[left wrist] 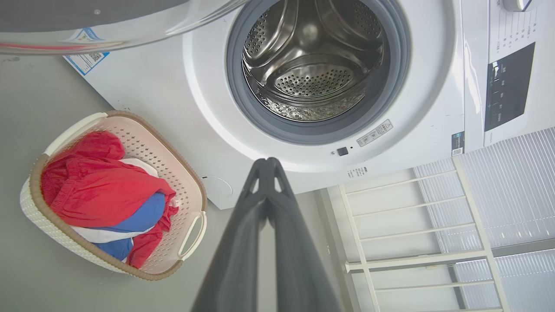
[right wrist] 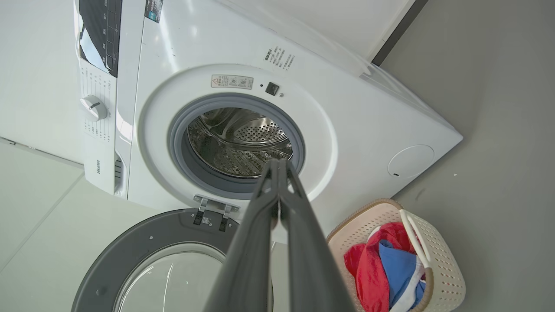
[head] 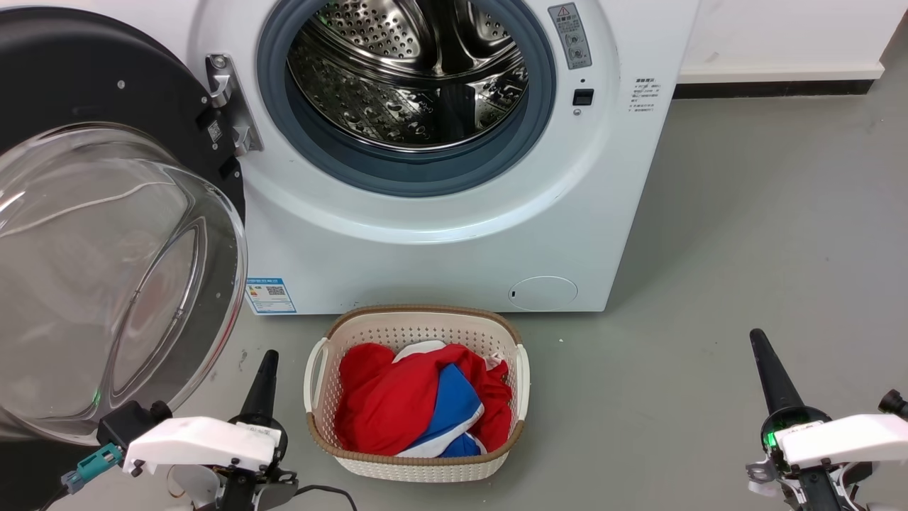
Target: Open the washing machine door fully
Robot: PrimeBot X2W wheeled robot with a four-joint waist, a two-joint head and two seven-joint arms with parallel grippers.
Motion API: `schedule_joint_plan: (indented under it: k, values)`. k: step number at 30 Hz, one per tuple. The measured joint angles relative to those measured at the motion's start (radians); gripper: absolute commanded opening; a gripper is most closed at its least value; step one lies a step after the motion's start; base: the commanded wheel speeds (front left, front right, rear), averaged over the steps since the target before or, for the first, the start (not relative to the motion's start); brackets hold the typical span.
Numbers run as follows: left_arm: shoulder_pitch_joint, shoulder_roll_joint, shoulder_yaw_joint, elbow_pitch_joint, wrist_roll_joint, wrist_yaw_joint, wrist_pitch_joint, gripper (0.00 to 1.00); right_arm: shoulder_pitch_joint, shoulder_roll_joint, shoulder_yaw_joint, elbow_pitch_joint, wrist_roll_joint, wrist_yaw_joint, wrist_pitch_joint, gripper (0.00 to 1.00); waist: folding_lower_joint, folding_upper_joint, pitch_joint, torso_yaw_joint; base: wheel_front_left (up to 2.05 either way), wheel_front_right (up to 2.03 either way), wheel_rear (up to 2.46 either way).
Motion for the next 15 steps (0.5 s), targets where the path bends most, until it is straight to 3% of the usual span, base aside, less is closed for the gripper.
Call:
schedule_joint_plan:
  k: [15]
  values:
    - [-0.003, -0.021, 0.046, 0.009, -0.121, -0.036, 0.032, 0.0, -0.013, 0.003, -0.007, 0.021, 0.142, 0.0, 0.016, 0.0, 0.0001, 0.0, -0.003, 0.007, 0.0, 0.0, 0.0]
